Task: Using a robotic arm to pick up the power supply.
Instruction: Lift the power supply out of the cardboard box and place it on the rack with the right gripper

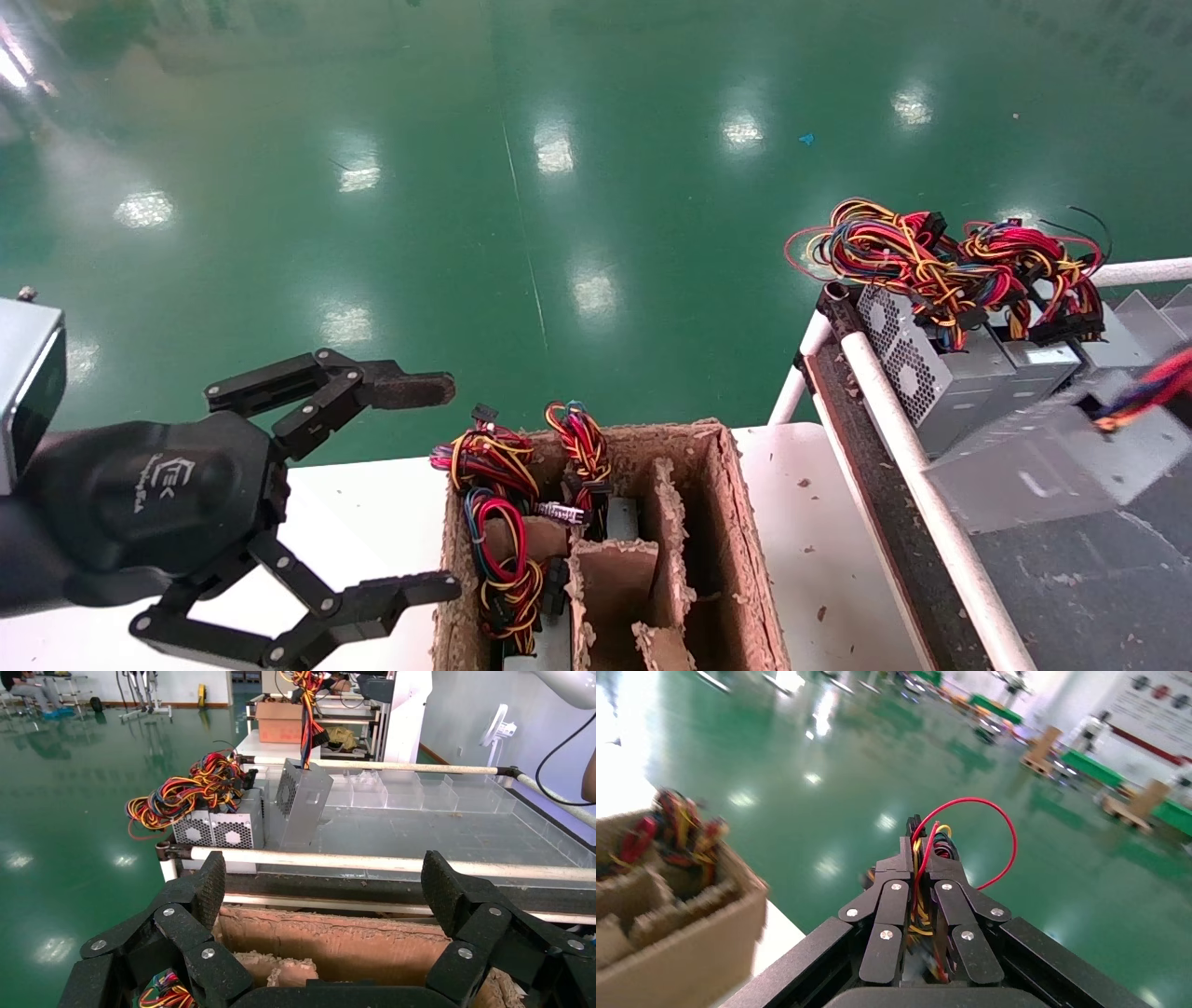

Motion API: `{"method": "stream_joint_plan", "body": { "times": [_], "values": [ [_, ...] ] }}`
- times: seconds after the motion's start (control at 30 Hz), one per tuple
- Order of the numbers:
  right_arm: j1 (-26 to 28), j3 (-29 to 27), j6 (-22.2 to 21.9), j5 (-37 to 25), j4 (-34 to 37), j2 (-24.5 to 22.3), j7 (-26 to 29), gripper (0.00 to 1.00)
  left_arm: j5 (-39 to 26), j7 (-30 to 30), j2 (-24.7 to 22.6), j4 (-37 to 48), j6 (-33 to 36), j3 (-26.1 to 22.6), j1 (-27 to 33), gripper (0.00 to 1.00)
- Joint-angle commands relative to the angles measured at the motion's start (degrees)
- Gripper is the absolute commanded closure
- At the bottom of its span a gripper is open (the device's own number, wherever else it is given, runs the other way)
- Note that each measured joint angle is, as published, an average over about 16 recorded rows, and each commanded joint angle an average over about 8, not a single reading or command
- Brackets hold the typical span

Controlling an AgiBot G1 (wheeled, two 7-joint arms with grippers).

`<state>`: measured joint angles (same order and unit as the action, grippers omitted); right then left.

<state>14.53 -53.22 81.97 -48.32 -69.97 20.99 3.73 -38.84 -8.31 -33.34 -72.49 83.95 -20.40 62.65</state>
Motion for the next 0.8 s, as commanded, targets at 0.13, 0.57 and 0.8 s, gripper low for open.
{"method": "stream_joint_plan", "body": {
  "times": [0.13,0.57,0.8],
  "values": [
    [-4.96,-10.47,2.15,-5.82,-2.42,1.97,2.49,1.0,0.0,0.0,0.0,0.0,0.0,0.0,0.0,0.0],
    [-10.55,-15.92,4.35,-14.19,-6.82,3.3,3.62,1.0,0.01,0.01,0.0,0.0,0.0,-0.01,0.0,0.0],
    [-9.17,-10.03,1.21,-13.71,-7.41,2.03,0.32,1.0,0.01,0.01,0.01,0.0,-0.01,-0.02,0.0,0.0]
  ]
}}
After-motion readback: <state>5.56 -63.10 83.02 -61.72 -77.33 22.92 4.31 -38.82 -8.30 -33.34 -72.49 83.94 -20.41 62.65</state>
